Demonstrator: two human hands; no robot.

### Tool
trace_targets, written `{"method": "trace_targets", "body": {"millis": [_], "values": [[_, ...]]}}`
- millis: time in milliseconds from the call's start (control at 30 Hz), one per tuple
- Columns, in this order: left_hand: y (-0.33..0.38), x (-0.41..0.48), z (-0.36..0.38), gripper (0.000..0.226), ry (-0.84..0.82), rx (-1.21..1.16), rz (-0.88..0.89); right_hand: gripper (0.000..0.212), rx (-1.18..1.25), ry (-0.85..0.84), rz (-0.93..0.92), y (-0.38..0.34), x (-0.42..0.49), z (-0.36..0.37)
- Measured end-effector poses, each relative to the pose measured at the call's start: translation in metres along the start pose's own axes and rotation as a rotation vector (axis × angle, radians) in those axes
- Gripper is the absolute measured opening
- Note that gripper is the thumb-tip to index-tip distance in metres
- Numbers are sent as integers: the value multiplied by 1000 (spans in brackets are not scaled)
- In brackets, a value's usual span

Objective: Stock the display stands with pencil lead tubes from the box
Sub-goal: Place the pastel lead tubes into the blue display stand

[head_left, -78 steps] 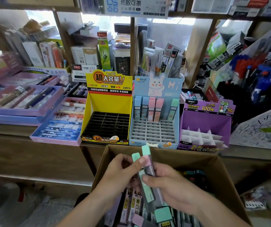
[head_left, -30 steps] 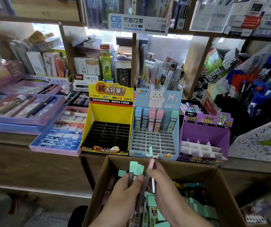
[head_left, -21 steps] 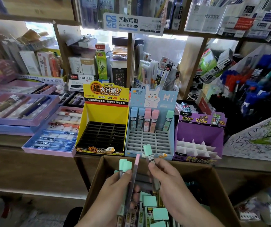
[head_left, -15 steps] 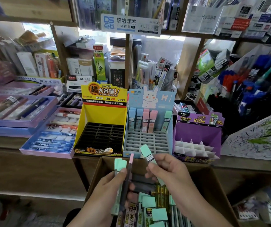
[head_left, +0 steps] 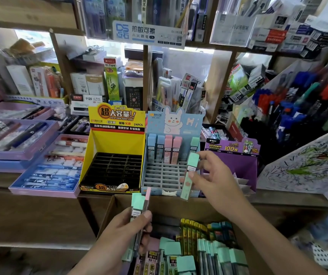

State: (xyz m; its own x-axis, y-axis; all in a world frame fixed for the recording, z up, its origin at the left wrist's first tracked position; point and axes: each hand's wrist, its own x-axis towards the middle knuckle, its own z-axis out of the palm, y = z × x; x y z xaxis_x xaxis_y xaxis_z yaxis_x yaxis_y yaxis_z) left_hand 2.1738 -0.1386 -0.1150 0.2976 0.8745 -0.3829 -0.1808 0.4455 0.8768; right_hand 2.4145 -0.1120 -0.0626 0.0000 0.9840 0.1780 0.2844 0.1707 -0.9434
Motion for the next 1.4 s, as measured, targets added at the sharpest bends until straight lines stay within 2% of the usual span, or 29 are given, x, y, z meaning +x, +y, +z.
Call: {"method": "trace_targets", "body": {"millis": [100,300,400,700,1000,1400], "values": [[0,2,-3,30,-28,19,1,8,-87,31,-27,-4,13,-7],[-4,8,-8,30,9,32,14,9,-271,120,-179,-17,40,-23],[-7,11,-9,29,45,38,31,8,-312,128,-193,-24,55,-32],[-12,15,-12,31,79,-50,53,10,-682,150,-233,-35,94,-40],[-12,14,-14,43,52,-66,69,8,-757,92,-185,-24,109,-34],[-12,15,-13,33,67,-62,50,12,-873,41,-195,-24,115,-35]]}}
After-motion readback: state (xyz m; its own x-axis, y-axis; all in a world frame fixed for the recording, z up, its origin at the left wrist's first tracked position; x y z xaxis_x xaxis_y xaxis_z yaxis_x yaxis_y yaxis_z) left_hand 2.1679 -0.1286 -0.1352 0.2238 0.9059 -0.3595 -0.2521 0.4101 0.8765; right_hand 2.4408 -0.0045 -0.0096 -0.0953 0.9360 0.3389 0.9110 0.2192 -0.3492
